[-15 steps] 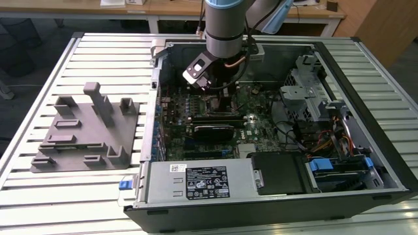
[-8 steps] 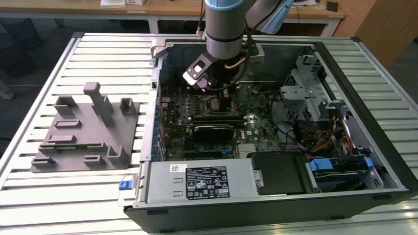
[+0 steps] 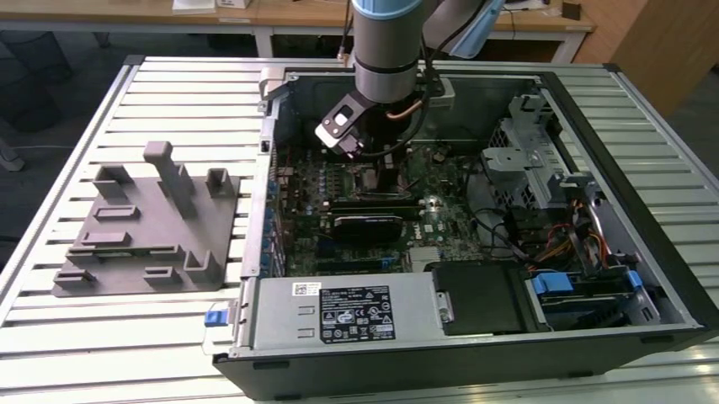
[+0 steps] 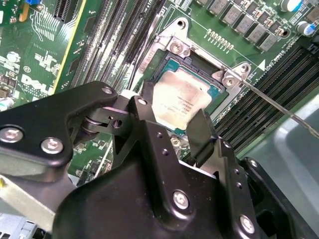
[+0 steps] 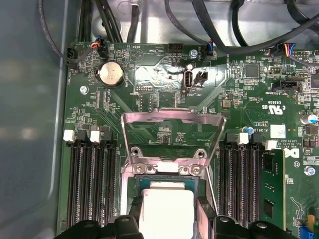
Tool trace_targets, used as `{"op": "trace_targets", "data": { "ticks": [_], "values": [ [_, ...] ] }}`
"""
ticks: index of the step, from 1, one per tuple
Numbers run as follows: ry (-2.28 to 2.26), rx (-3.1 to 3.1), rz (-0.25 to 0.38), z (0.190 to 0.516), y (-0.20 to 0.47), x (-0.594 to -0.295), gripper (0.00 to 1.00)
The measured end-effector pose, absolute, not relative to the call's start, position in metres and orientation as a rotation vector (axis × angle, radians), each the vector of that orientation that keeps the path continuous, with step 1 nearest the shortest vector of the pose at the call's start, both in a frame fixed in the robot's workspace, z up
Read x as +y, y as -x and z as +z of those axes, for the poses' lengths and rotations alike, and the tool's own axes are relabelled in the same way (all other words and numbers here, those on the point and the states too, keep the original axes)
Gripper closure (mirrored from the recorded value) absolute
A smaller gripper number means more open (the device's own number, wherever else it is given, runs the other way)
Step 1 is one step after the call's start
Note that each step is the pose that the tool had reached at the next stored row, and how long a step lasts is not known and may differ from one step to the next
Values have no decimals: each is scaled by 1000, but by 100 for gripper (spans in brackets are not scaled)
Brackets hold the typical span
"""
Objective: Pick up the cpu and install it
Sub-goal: 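Place the cpu into insertion slot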
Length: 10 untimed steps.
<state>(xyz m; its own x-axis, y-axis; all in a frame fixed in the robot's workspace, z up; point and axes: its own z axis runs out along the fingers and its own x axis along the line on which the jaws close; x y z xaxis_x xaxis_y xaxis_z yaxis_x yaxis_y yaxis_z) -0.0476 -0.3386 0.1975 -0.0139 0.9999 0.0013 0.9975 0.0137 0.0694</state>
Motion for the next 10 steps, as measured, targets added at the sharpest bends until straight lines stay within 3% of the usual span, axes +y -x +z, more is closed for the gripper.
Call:
{"op": "trace_targets", "data": {
  "ticks": [3, 4, 10],
  "values": [
    [-2171, 2202, 77, 197, 48, -339, 45],
    [-2171, 2201, 77, 197, 48, -339, 38],
    [-2171, 2201, 77, 194, 48, -338, 38]
  ]
}}
